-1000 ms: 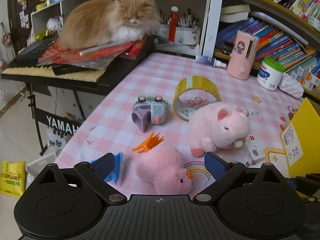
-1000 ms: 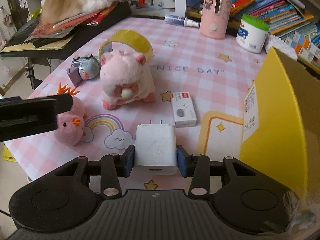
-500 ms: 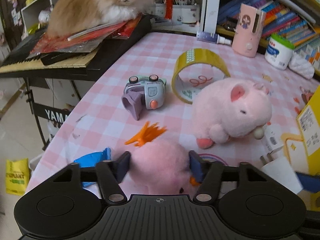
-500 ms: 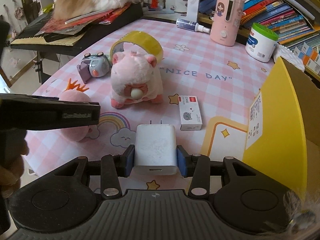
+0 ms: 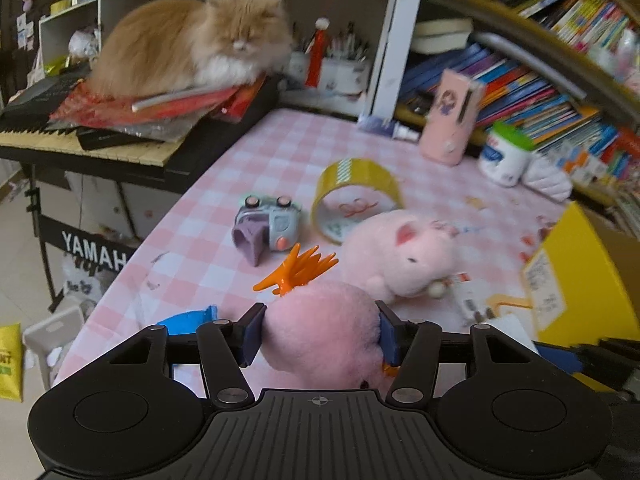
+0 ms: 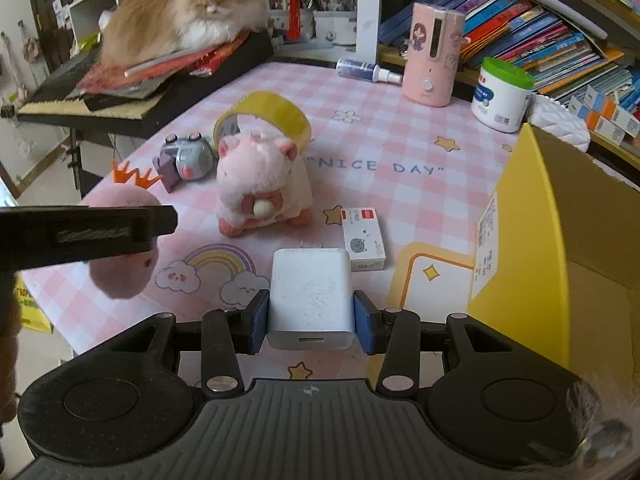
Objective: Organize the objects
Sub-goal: 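Close the left tool on the pink plush with orange crest, then carry the white charger and pink plush toward the yellow box with both tools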
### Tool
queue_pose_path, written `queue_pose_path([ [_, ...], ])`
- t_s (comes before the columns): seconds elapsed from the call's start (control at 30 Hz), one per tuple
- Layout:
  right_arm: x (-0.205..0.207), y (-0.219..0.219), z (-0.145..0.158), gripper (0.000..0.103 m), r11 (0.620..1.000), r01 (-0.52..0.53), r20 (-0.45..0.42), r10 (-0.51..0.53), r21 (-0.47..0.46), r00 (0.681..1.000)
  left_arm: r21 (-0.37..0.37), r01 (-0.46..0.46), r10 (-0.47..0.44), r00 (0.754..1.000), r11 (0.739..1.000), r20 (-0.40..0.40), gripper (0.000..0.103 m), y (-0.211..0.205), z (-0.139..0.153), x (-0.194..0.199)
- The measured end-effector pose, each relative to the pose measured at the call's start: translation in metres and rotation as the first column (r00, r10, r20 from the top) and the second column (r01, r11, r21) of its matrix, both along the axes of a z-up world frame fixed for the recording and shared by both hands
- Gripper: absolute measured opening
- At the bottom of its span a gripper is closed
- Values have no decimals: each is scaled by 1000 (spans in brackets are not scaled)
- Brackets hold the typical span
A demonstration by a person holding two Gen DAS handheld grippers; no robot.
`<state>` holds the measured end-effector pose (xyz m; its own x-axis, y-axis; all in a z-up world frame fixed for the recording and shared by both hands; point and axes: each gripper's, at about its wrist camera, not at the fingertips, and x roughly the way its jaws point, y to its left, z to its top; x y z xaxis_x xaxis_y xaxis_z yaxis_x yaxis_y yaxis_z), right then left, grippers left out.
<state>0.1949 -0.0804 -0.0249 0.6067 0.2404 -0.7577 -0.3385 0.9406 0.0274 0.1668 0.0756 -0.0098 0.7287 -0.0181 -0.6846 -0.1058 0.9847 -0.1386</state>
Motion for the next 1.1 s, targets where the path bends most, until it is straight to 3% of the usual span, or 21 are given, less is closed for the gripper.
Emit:
queue_pose_path([
  [0.3, -41, -7, 16, 41, 1000, -11, 50, 11, -8, 999, -43, 40, -39, 999, 998, 29, 55, 3, 12, -45],
  [1.1, -162, -23, 21, 41, 986, 160, 21, -161, 36, 987, -47, 202, -201, 979, 978, 38, 55, -4, 18, -155],
])
